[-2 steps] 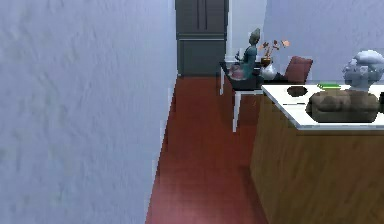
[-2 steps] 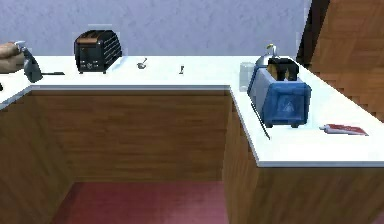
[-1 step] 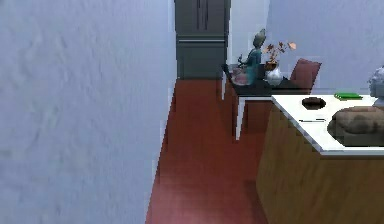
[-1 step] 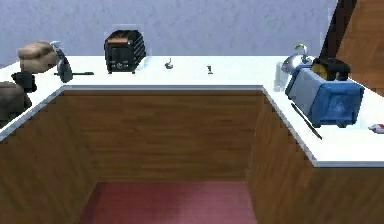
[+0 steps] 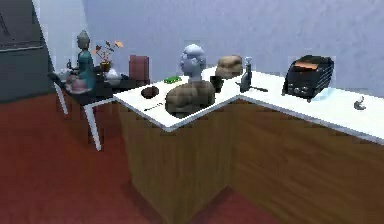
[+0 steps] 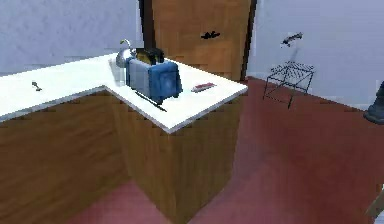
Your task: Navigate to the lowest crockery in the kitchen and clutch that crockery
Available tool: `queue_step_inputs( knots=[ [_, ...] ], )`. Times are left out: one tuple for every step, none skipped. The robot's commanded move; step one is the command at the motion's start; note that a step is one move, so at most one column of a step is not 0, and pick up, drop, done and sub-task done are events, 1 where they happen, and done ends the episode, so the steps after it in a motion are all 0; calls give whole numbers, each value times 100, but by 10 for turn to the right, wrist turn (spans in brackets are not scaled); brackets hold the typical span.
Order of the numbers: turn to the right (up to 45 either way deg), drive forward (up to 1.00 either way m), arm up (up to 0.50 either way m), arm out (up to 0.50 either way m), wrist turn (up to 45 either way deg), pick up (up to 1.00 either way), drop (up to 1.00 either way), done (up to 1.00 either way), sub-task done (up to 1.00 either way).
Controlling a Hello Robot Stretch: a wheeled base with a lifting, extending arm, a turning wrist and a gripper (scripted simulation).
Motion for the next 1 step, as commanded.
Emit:
queue_step_inputs(
  knots=[
    [450, 0, 0, 0, 0, 0, 0, 0, 0]
  ],
)
